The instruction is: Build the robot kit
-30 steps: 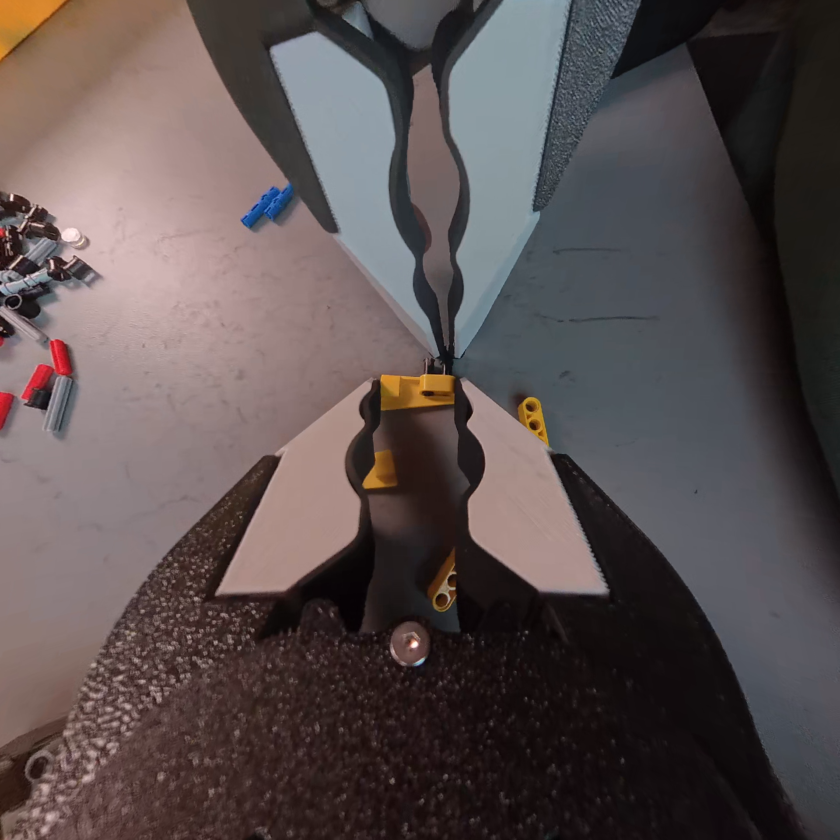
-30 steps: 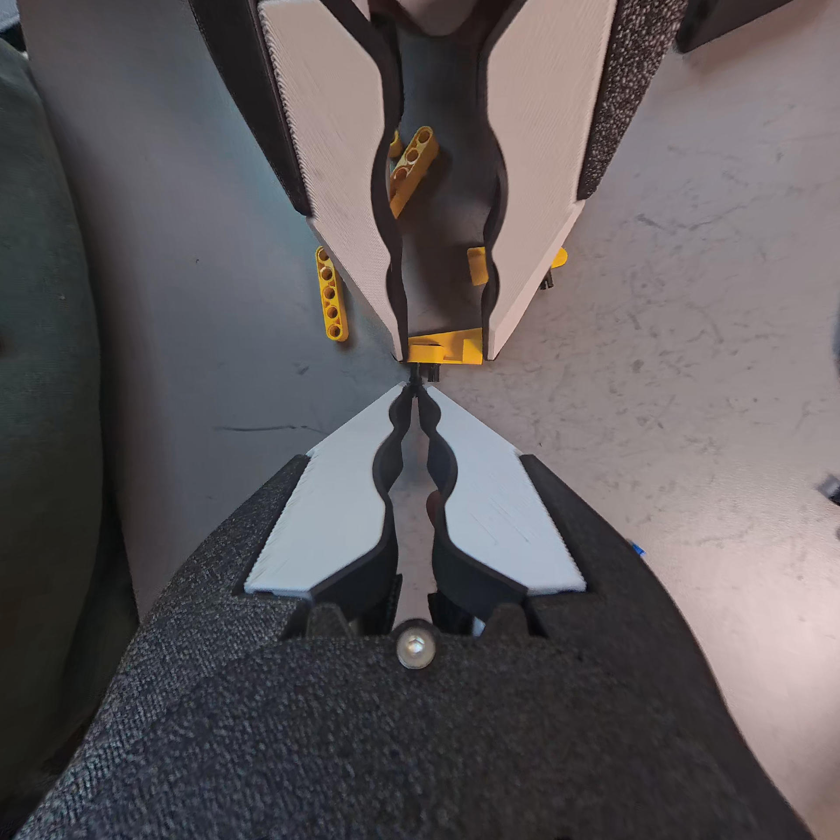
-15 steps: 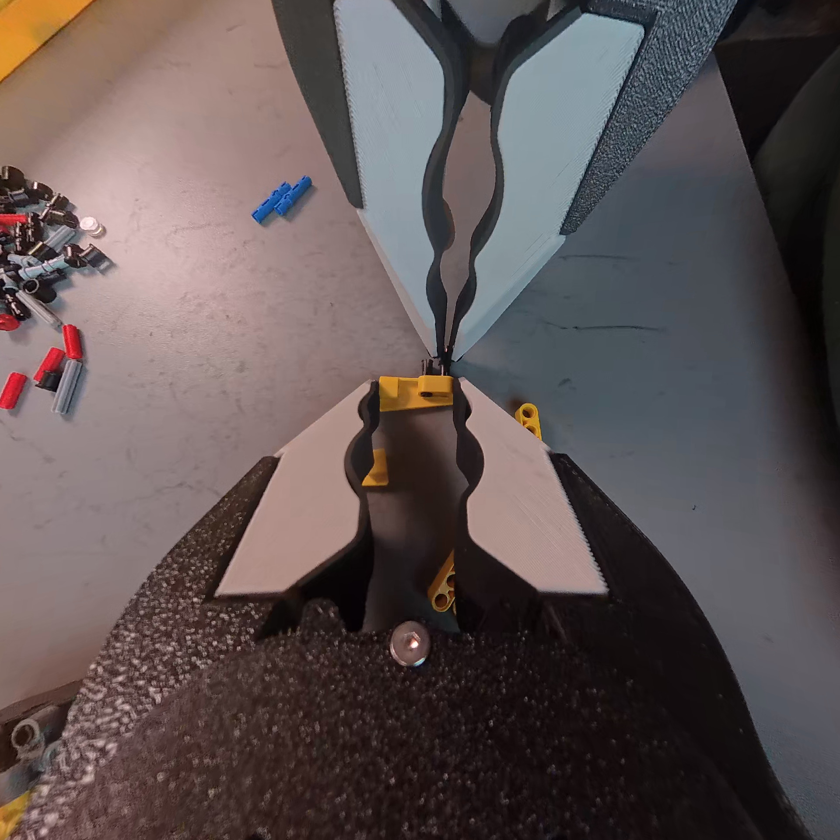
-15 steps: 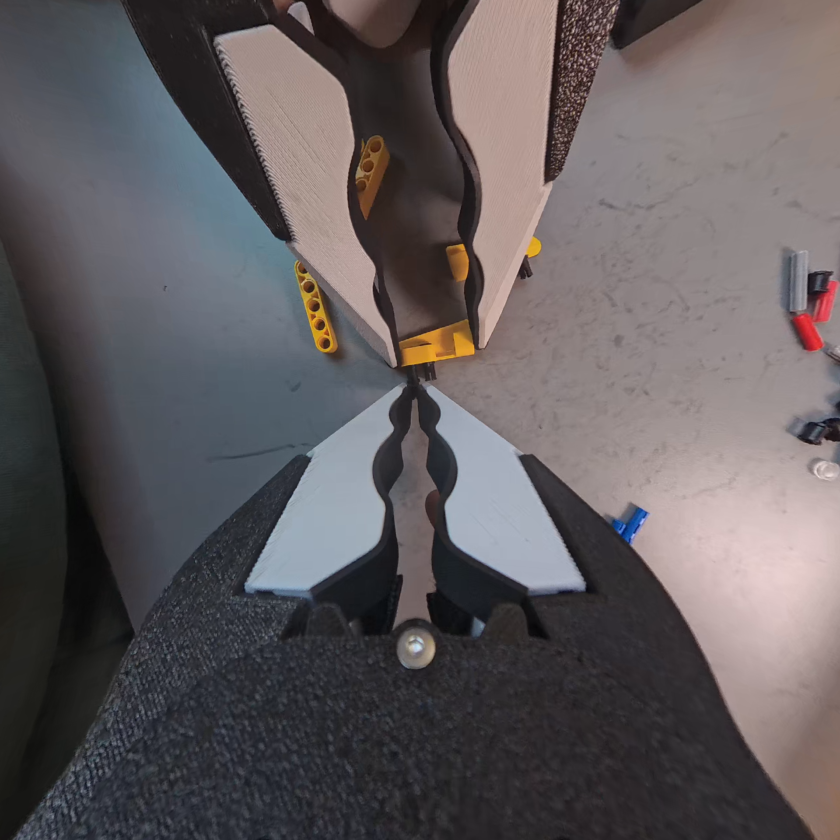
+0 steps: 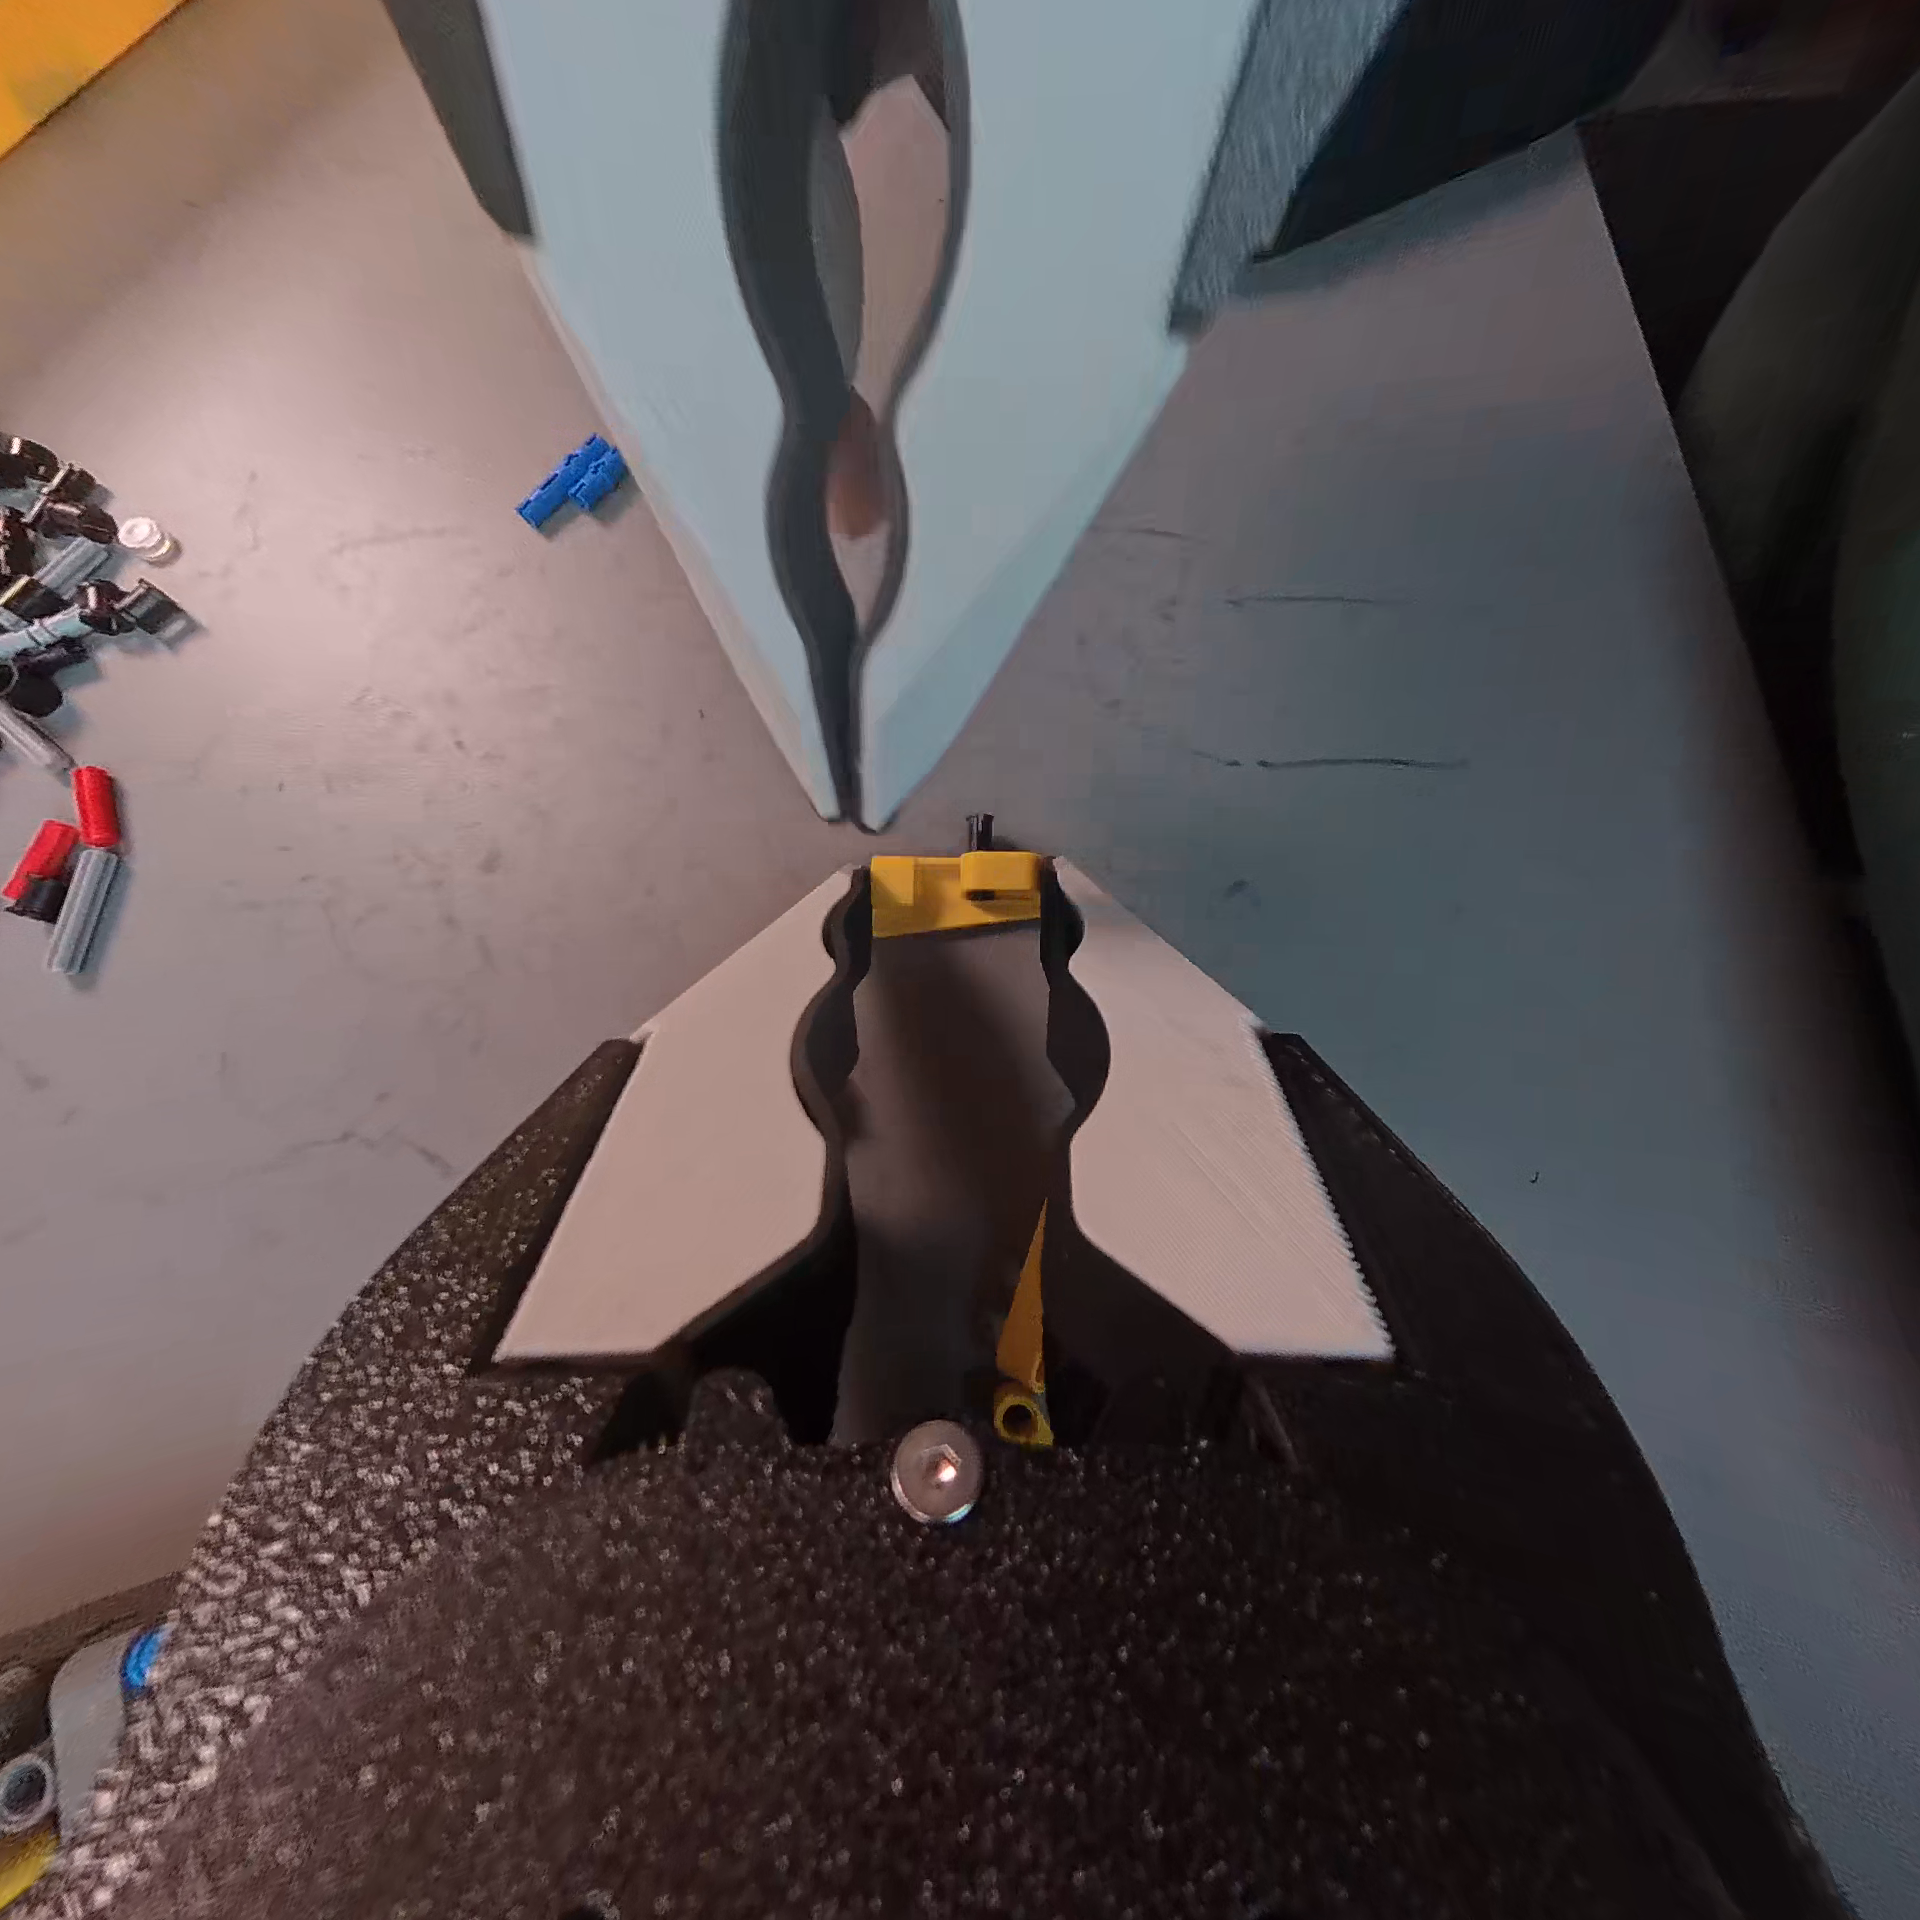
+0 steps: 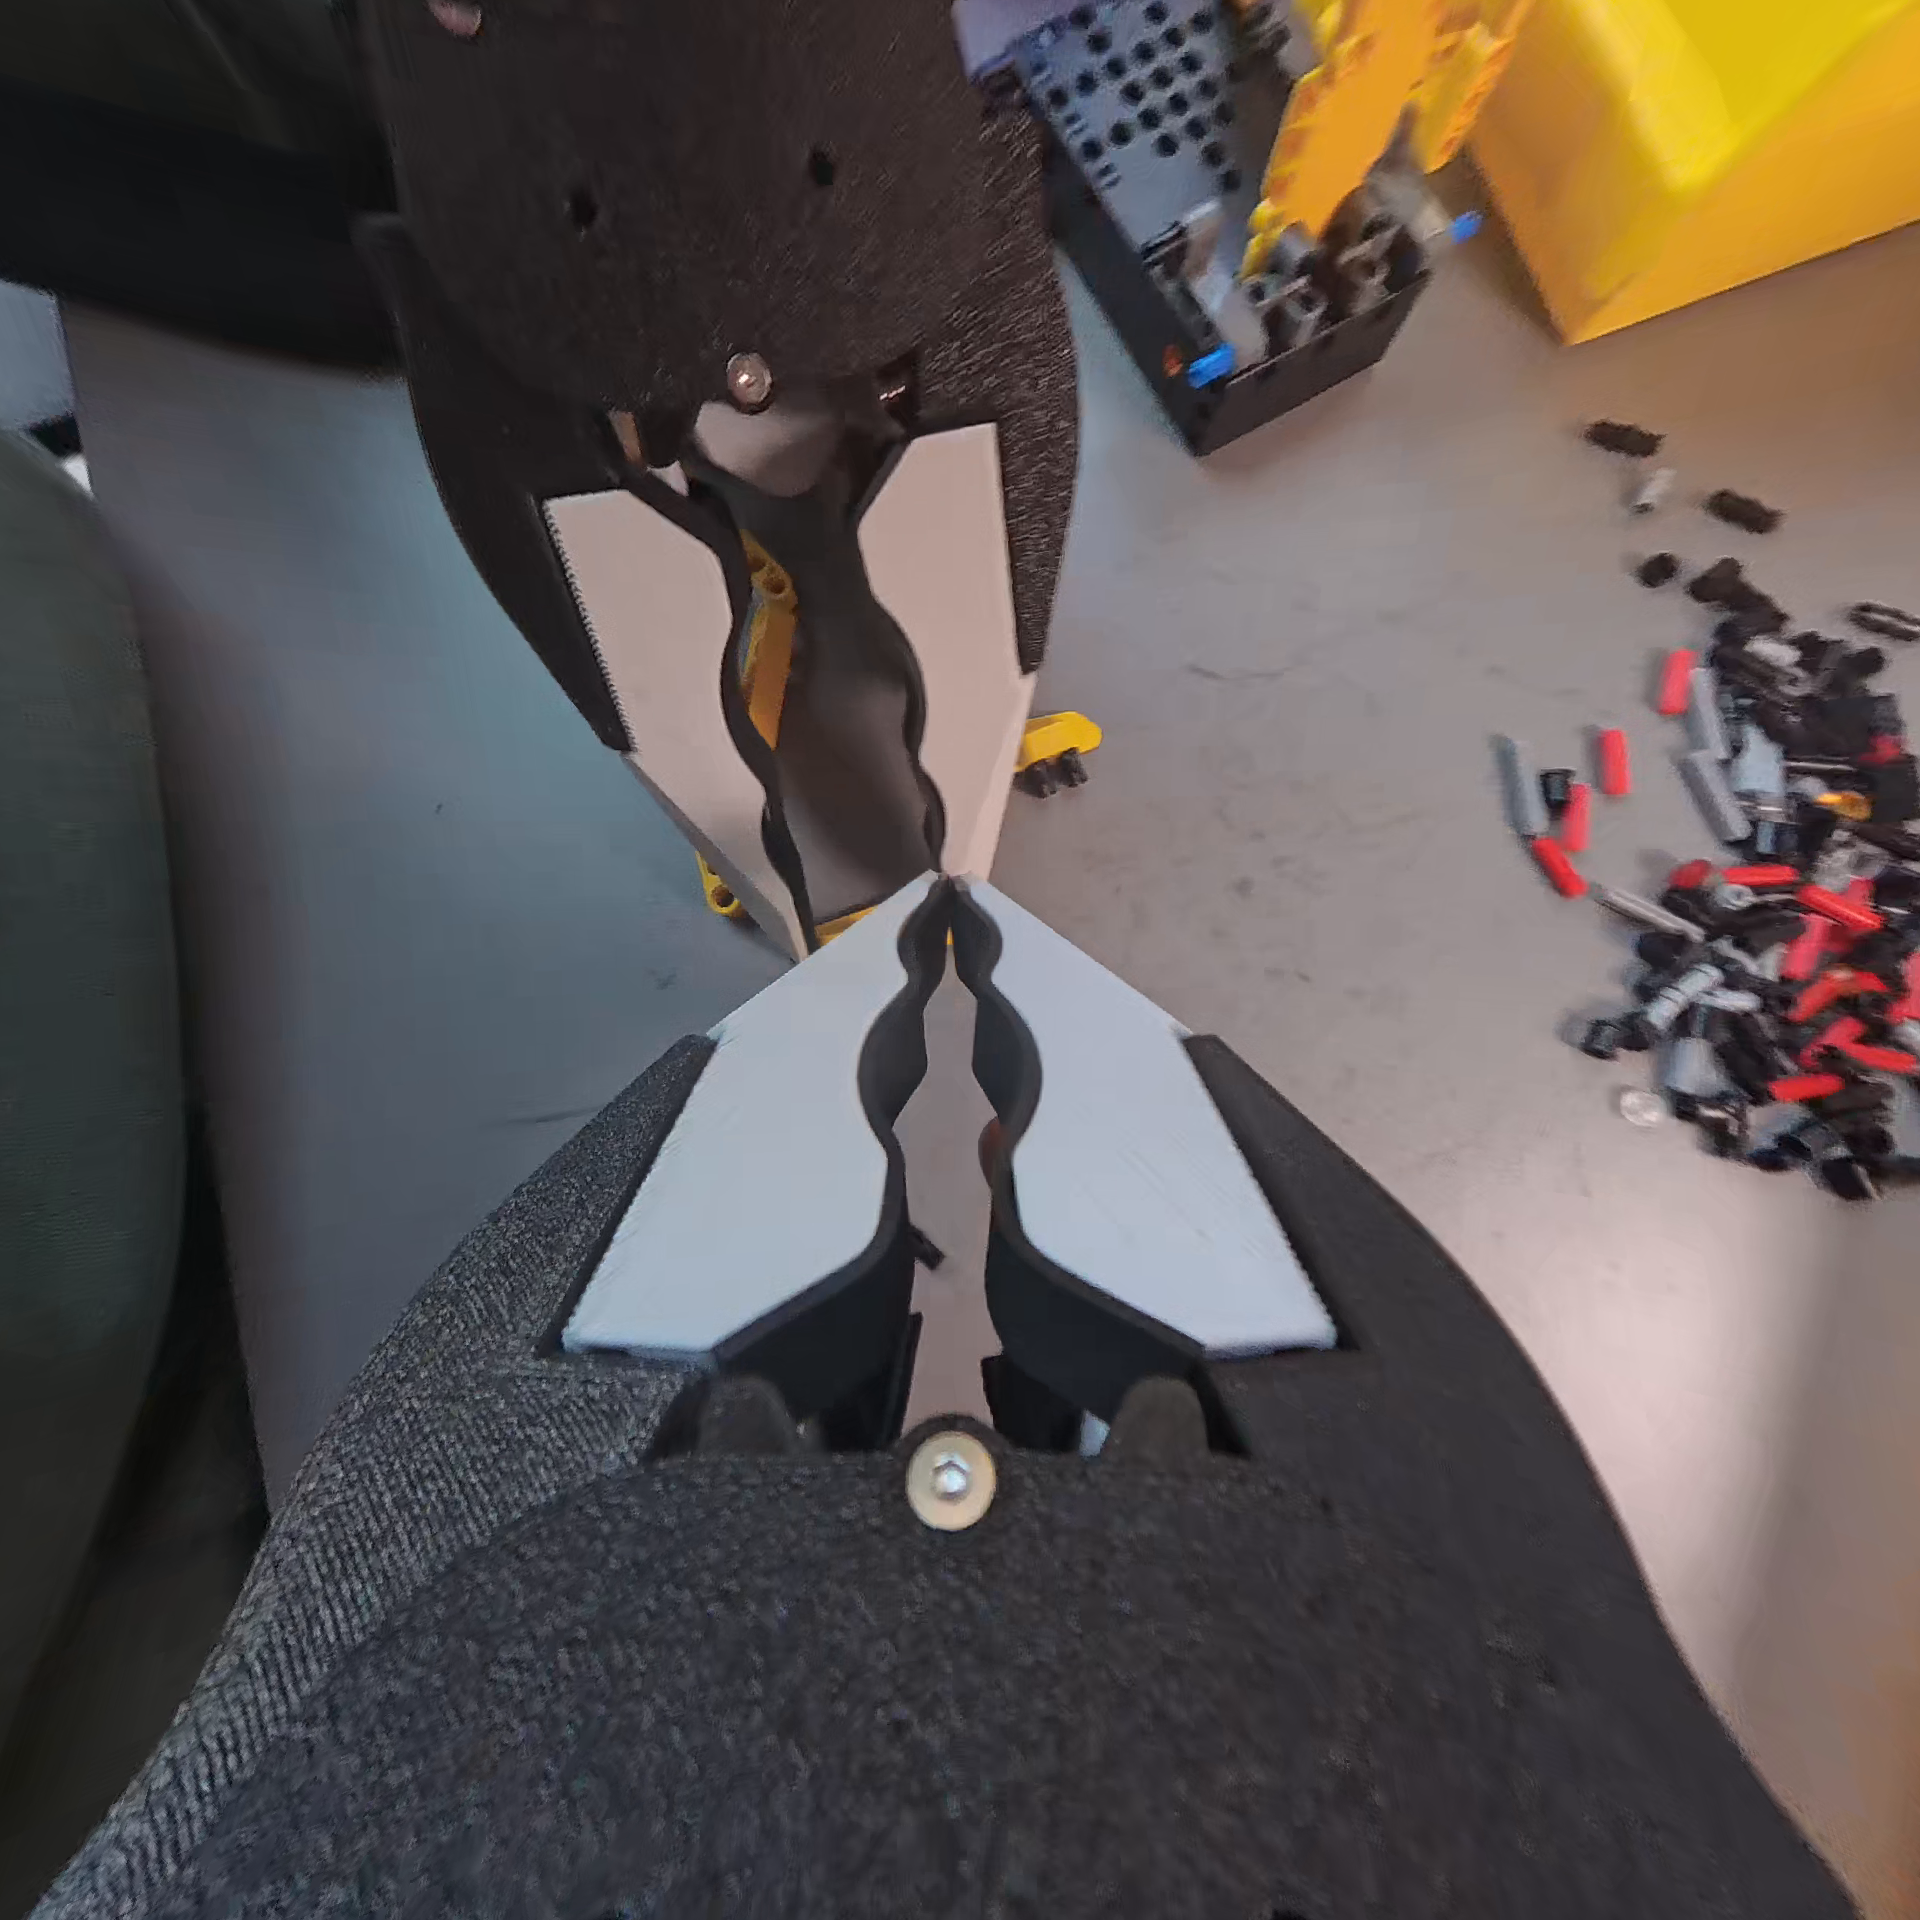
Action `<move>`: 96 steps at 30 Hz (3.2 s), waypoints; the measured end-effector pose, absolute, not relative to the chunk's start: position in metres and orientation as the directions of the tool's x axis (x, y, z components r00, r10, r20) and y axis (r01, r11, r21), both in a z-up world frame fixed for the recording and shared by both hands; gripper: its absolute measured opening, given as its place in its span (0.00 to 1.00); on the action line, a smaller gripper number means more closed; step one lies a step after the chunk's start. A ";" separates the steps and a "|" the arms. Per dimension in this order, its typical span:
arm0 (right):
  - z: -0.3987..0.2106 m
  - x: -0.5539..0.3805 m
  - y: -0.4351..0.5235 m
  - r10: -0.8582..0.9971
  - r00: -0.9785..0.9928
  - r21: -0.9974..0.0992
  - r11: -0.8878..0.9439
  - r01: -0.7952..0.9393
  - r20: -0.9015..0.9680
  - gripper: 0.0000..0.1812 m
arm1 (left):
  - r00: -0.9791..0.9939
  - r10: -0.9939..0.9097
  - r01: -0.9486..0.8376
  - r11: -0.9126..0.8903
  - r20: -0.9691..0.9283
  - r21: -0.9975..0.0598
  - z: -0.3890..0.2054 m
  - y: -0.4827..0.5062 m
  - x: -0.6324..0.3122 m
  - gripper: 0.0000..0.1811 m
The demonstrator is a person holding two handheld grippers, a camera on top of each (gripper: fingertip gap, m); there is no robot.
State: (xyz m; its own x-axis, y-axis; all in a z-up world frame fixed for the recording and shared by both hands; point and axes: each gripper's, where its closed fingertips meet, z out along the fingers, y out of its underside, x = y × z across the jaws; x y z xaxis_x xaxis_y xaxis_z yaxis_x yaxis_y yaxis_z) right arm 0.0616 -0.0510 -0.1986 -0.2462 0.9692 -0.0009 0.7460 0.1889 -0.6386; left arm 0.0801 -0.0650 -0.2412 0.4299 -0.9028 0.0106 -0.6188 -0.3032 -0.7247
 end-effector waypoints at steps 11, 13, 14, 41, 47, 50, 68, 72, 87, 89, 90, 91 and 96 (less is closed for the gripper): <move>-0.230 0.158 -0.034 0.958 -0.279 -0.579 0.268 0.770 0.072 0.13 | 0.455 -0.890 -0.607 -0.324 0.016 -0.725 -0.241 -0.063 0.081 0.17; -0.238 0.160 -0.033 0.968 -0.248 -0.547 0.231 0.805 0.043 0.14 | 0.463 -0.886 -0.606 -0.327 0.012 -0.725 -0.241 -0.062 0.081 0.17; -0.239 0.159 -0.036 0.972 -0.235 -0.546 0.204 0.812 0.013 0.16 | 0.475 -0.880 -0.604 -0.331 0.007 -0.725 -0.241 -0.061 0.081 0.17; -0.180 0.097 -0.056 0.909 -0.330 -0.733 0.405 0.547 0.257 0.02 | 0.475 -0.857 -0.325 -0.380 0.198 -0.866 -0.184 -0.075 0.096 0.15; -0.147 0.077 -0.064 0.774 -0.362 -0.681 0.631 0.372 0.519 0.03 | 0.399 -0.774 0.009 -0.533 0.492 -0.846 -0.143 -0.070 0.083 0.09; -0.138 0.070 -0.069 0.728 -0.365 -0.651 0.684 0.329 0.580 0.03 | 0.363 -0.757 0.078 -0.555 0.542 -0.828 -0.135 -0.071 0.080 0.05; -0.087 0.056 -0.074 0.778 -0.226 -0.776 0.619 0.119 0.586 0.04 | 0.053 -0.738 0.376 -0.610 0.673 -0.698 -0.084 -0.078 0.059 0.01; -0.087 0.057 -0.076 0.774 -0.233 -0.774 0.623 0.116 0.588 0.02 | 0.044 -0.736 0.373 -0.615 0.675 -0.695 -0.084 -0.078 0.060 0.01; -0.108 0.073 -0.046 0.882 -0.239 -0.870 0.452 0.194 0.405 0.02 | 0.468 -0.749 0.060 -0.503 0.470 -0.862 -0.142 -0.058 0.062 0.09; -0.118 0.081 -0.027 0.912 -0.202 -0.890 0.397 0.223 0.356 0.02 | 0.588 -0.757 -0.163 -0.455 0.284 -0.875 -0.172 -0.054 0.061 0.13; -0.125 0.084 -0.019 0.924 -0.180 -0.896 0.374 0.238 0.337 0.02 | 0.605 -0.767 -0.257 -0.442 0.214 -0.859 -0.184 -0.054 0.063 0.14; -0.130 0.087 -0.011 0.933 -0.157 -0.902 0.354 0.245 0.324 0.02 | 0.607 -0.778 -0.334 -0.433 0.160 -0.837 -0.194 -0.054 0.065 0.15; -0.153 0.094 0.001 0.950 -0.136 -0.912 0.309 0.272 0.281 0.02 | 0.552 -0.833 -0.572 -0.413 0.040 -0.709 -0.228 -0.058 0.074 0.10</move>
